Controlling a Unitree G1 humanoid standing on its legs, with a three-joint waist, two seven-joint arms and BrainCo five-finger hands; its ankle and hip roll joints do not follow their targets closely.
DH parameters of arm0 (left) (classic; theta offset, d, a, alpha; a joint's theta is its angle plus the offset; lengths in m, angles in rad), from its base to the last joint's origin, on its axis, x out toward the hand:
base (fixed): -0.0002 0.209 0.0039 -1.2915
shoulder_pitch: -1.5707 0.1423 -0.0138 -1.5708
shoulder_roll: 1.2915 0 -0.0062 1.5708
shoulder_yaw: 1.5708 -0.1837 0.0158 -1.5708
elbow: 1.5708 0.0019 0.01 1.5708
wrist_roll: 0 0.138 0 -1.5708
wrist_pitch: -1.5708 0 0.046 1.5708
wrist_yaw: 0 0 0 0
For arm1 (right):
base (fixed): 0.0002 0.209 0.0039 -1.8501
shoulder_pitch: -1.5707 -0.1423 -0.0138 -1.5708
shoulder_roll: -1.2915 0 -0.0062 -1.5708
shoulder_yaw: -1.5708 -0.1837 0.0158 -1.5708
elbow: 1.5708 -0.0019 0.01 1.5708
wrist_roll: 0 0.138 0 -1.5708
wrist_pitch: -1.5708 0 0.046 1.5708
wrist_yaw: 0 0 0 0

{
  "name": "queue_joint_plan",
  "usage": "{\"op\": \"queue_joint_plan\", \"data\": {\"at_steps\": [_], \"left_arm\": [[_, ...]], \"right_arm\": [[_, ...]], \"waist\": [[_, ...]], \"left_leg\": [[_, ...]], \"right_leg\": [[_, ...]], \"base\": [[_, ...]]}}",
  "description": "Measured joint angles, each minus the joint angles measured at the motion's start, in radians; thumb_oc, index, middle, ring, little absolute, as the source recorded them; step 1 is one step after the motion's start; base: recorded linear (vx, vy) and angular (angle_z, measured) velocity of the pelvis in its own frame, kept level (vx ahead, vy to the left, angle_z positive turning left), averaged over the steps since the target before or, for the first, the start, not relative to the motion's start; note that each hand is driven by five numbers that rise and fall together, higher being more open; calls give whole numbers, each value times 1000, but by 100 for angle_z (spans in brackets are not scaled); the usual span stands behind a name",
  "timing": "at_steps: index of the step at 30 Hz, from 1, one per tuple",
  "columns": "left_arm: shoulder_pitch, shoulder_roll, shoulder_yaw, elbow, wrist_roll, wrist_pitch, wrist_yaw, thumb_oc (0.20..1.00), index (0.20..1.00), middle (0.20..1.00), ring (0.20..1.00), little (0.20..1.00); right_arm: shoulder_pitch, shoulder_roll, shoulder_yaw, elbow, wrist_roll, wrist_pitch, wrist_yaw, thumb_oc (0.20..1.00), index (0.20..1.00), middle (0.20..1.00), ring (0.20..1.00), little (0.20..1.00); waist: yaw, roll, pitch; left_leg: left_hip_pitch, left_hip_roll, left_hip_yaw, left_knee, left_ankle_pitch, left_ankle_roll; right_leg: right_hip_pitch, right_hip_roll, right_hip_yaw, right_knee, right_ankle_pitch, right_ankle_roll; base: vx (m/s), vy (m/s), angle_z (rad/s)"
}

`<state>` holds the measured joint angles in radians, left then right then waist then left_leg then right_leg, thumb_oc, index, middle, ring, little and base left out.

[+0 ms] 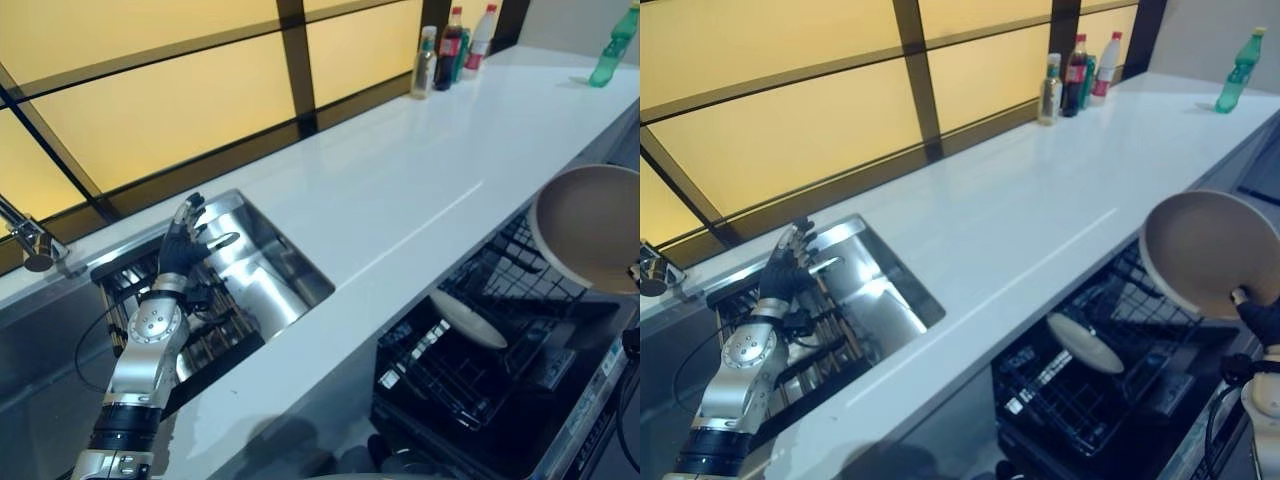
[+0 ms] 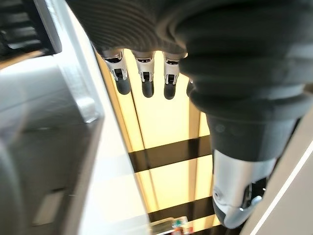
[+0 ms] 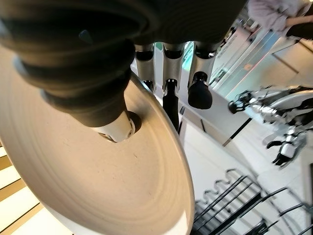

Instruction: Pick up plates and place into dishwasher.

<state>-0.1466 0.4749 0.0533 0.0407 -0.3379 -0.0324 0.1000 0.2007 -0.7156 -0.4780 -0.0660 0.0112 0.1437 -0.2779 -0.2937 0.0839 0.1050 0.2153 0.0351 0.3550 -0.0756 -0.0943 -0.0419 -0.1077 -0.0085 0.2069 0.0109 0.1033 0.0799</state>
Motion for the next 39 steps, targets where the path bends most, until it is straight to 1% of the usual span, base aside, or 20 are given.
{"op": "queue_joint_plan", "data": {"at_steps": [1,3,5,9,12,14,16,17,19,21,23,25,28,31,34,38,39], "left_arm": [[6,0,0,1,0,0,2,1000,1000,1000,1000,1000],[7,1,1,1,1,0,7,1000,1000,1000,1000,1000],[13,0,-2,2,1,-3,21,1000,1000,1000,1000,1000],[14,-4,-23,2,1,-8,51,1000,1000,1000,1000,1000],[10,-10,-48,2,1,-31,71,1000,1000,1000,1000,1000],[6,-21,-61,2,1,-46,98,1000,1000,1000,1000,1000],[-3,-23,-80,2,1,-64,124,1000,1000,1000,1000,1000],[-17,-23,-90,2,1,-72,138,1000,1000,1000,1000,1000],[-36,-23,-99,1,1,-92,166,1000,1000,1000,1000,1000],[-65,-17,-101,-2,0,-94,189,1000,1000,1000,1000,1000],[-78,-16,-105,-2,0,-103,205,1000,1000,1000,1000,1000],[-76,-12,-105,-10,0,-112,217,1000,1000,1000,1000,1000],[-78,1,-105,-53,-1,-113,234,1000,1000,1000,1000,1000],[-79,20,-102,-78,-2,-121,246,1000,1000,1000,1000,1000],[-74,36,-100,-96,-5,-122,256,1000,1000,1000,1000,1000],[-71,54,-96,-107,-12,-122,265,1000,1000,1000,1000,1000],[-72,55,-89,-105,-13,-124,267,1000,1000,1000,1000,1000]], "right_arm": [[2,0,0,7,0,-3,-7,200,200,200,200,200],[-6,-1,0,7,0,-9,-19,200,200,200,200,200],[-24,-6,1,8,-2,-15,-42,200,200,200,200,200],[-66,-14,3,10,-40,-16,-89,200,200,200,200,200],[-92,-28,32,29,-40,-16,-110,200,200,200,200,200],[-128,-62,73,48,-40,-13,-127,200,200,200,200,200],[-168,-90,105,52,-40,-11,-148,200,200,200,200,200],[-196,-98,110,55,-40,-11,-155,200,200,200,200,200],[-244,-109,116,84,-40,3,-191,200,200,200,200,200],[-273,-144,134,102,-42,23,-215,200,200,200,200,200],[-297,-158,147,121,-57,35,-218,200,200,200,200,200],[-314,-165,184,120,-82,39,-218,200,200,200,200,200],[-320,-166,209,117,-101,45,-221,200,200,200,200,200],[-329,-166,219,118,-111,58,-231,200,200,200,200,200],[-335,-166,217,118,-154,61,-257,200,200,200,200,200],[-334,-168,214,119,-207,82,-300,200,200,200,200,200],[-331,-171,211,123,-232,85,-310,200,200,200,200,200]], "waist": [[2,4,2],[-2,13,19],[-6,24,39],[-19,60,87],[-17,80,113],[-15,90,140],[-11,98,169],[-7,101,193],[6,110,216],[12,131,234],[14,155,255],[14,170,267],[35,189,283],[39,200,300],[36,201,307],[35,202,308],[35,203,316]], "left_leg": [[-4,-1,-1,6,9,-5],[-9,-8,-2,6,0,5],[-23,-16,0,14,4,7],[-50,-32,-2,24,6,14],[-78,-40,-4,39,5,18],[-106,-45,-7,53,6,22],[-148,-52,-12,74,9,26],[-167,-56,-15,81,12,29],[-207,-60,-15,96,12,30],[-239,-65,-17,108,14,32],[-253,-67,-23,112,14,34],[-269,-70,-29,113,15,35],[-303,-75,-28,117,17,36],[-317,-76,-29,117,19,36],[-322,-76,-27,112,20,35],[-334,-81,-26,103,27,35],[-332,-81,-26,102,30,33]], "right_leg": [[-10,-2,2,17,1,-2],[-22,-4,7,32,-9,2],[-44,-11,12,53,-13,6],[-78,-26,17,79,-21,16],[-110,-33,20,100,-25,20],[-137,-40,21,115,-25,21],[-178,-48,22,135,-25,22],[-197,-53,22,143,-24,22],[-238,-58,22,153,-20,23],[-270,-63,22,163,-16,22],[-282,-66,21,167,-15,23],[-301,-67,22,171,-14,22],[-342,-71,22,181,-10,20],[-357,-70,21,185,-10,21],[-366,-70,22,187,-11,19],[-388,-70,25,201,-13,20],[-388,-70,25,202,-13,19]], "base": [[32,5,-7],[17,39,-4],[10,45,-1],[-1,9,1],[-85,31,1],[-163,22,4],[-162,-7,8],[-135,0,8],[-113,18,1],[-62,23,2],[-32,27,4],[-42,27,-3],[-24,13,-6],[5,35,1],[13,45,-2],[54,64,-1],[110,78,-1]]}}
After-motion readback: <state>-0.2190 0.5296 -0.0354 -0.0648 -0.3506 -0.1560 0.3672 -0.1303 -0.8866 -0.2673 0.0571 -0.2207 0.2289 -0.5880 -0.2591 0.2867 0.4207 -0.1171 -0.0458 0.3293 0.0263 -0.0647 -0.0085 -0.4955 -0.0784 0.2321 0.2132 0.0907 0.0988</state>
